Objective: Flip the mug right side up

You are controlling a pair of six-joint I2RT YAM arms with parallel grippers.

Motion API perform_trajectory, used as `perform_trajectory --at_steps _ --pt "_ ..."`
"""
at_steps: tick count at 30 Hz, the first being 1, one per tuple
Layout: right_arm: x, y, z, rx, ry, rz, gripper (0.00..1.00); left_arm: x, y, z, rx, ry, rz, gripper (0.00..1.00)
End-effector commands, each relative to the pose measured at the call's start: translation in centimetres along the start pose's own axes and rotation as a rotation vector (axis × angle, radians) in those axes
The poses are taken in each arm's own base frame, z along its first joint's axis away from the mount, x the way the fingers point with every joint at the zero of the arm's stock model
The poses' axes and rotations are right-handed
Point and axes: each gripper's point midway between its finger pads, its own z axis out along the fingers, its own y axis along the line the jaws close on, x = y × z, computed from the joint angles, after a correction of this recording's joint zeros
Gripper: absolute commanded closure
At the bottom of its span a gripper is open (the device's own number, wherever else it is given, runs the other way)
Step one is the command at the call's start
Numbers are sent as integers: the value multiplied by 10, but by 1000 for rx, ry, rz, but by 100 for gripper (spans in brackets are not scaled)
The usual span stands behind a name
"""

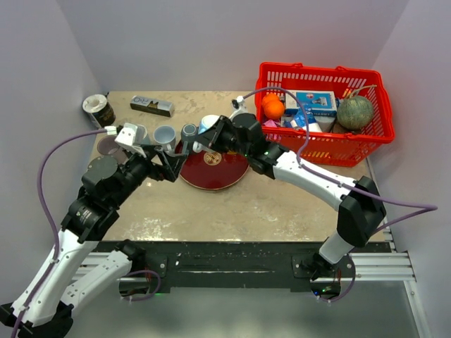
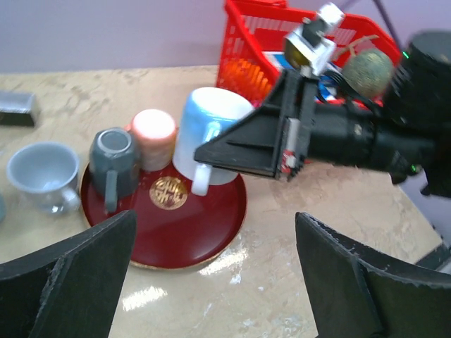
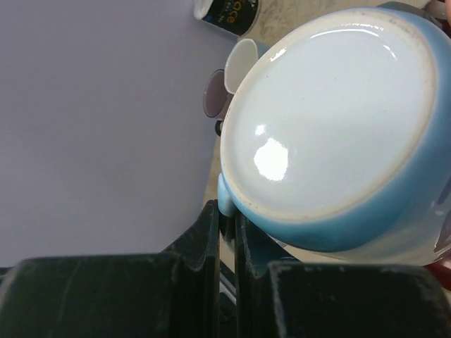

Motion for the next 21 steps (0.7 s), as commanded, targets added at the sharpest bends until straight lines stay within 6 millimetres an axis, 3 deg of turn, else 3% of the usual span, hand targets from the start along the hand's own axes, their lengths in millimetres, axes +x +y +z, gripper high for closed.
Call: perform_trajectory --at_steps 1,7,21 --pt "-32 93 -32 -277 -13 56 100 2 -27 15 187 -13 127 7" --pt "-26 103 -41 -310 38 104 100 21 -20 31 179 21 152 13" --pt "-8 98 -46 -285 139 173 100 46 -12 50 163 89 161 32"
